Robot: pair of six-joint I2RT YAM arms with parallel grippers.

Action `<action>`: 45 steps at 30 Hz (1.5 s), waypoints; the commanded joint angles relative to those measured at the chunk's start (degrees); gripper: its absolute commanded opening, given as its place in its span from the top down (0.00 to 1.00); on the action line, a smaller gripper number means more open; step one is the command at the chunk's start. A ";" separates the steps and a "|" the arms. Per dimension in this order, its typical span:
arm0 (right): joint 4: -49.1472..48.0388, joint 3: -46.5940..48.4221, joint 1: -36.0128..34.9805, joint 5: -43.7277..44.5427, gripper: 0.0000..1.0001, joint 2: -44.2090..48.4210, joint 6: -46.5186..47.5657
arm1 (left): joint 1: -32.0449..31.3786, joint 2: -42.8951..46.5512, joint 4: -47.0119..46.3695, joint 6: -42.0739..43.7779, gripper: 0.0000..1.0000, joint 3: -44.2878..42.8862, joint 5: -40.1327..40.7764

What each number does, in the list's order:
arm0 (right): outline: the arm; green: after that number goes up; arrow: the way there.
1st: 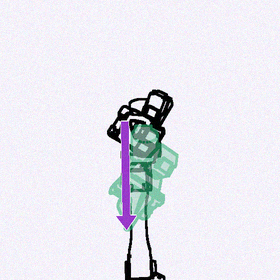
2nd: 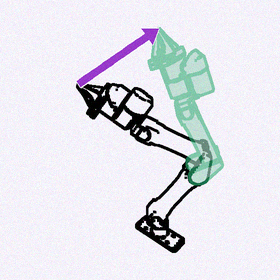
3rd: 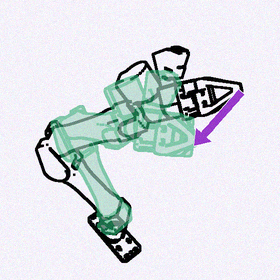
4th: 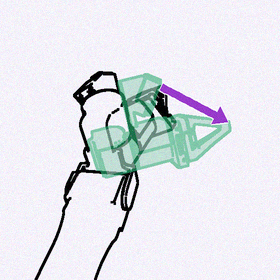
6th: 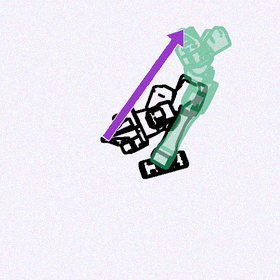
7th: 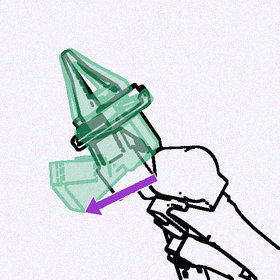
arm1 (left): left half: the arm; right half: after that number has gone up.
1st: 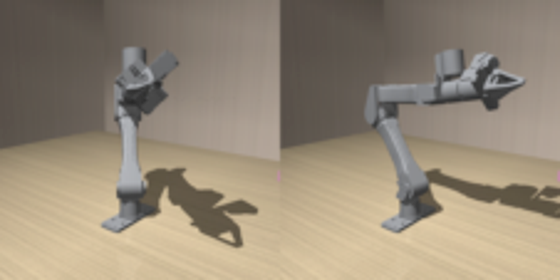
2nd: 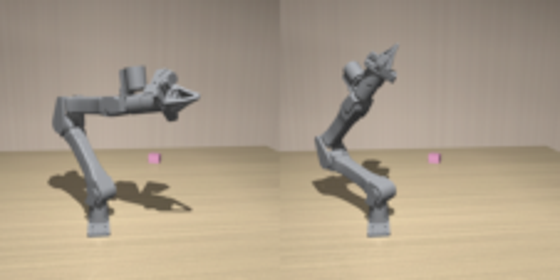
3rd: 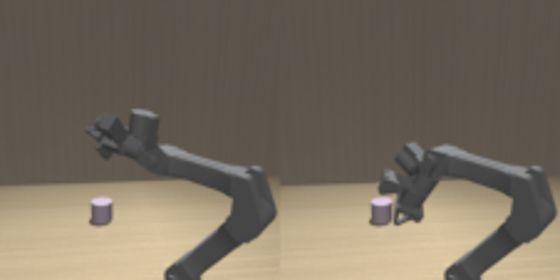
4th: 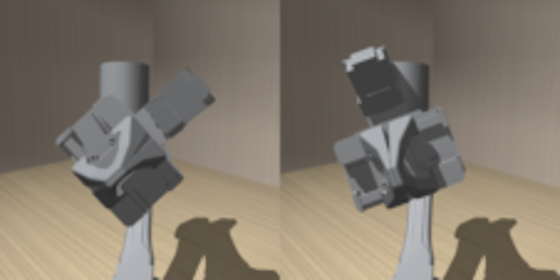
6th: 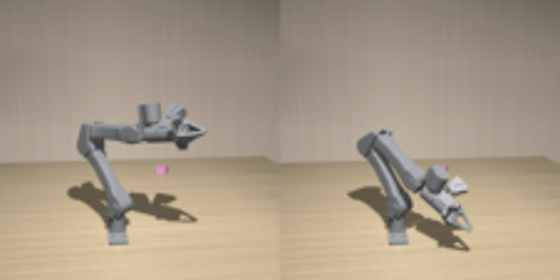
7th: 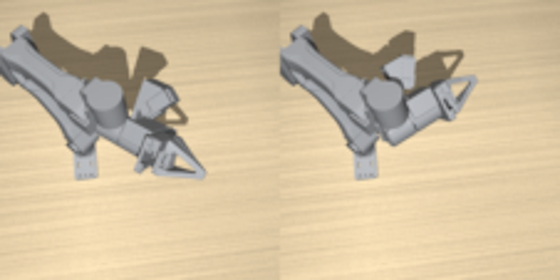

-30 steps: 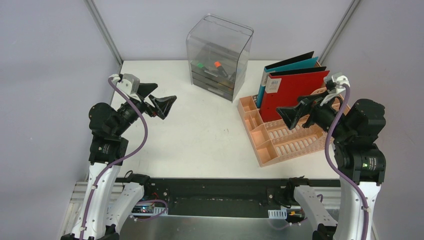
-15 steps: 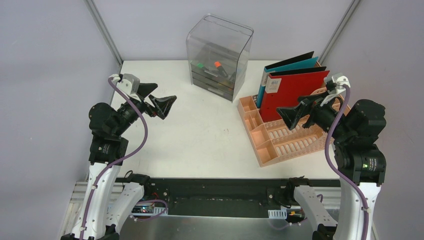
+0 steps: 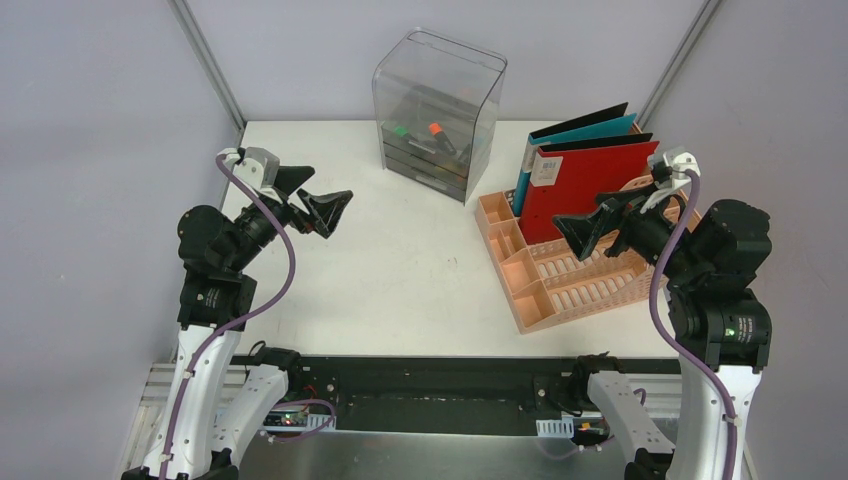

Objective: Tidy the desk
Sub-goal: Reset both arms

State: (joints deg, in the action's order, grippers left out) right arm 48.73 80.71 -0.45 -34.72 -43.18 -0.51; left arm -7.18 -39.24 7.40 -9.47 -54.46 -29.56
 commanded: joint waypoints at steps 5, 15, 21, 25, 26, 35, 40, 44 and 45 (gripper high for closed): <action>-2.41 -0.02 0.36 0.73 0.00 0.55 0.07 | -0.38 -0.07 -1.37 1.46 0.01 0.16 1.17; -2.47 -0.06 0.36 0.74 0.00 0.70 0.08 | -0.40 0.05 -1.36 1.48 0.01 0.23 1.25; -2.41 -0.18 0.36 0.77 0.00 0.71 0.12 | -0.38 0.04 -1.40 1.51 0.01 0.23 1.26; -2.41 -0.27 0.36 0.71 0.00 0.73 0.11 | -0.40 0.04 -1.41 1.60 0.01 0.23 1.34; -2.41 -0.22 0.36 0.73 0.00 0.68 0.08 | -0.38 0.01 -1.29 1.58 0.01 0.24 1.35; -2.50 -0.40 0.36 0.66 0.00 0.64 0.08 | -0.38 -0.02 -1.35 1.66 0.01 0.32 1.35; -2.57 -0.53 0.36 0.57 0.00 0.71 0.08 | -0.38 0.04 -1.39 1.65 0.01 0.32 1.30; -2.54 -0.63 1.41 0.65 0.00 0.79 0.10 | -0.40 0.04 -1.39 1.72 0.01 0.32 1.35; -2.51 -0.68 1.41 0.62 0.00 0.81 0.15 | -0.43 0.03 -1.36 1.71 0.01 0.32 1.39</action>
State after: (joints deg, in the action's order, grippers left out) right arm 48.71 80.01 0.49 -34.72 -43.00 -0.51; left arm -7.18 -39.24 7.46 -9.32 -54.39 -28.60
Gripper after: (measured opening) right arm 0.996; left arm 0.991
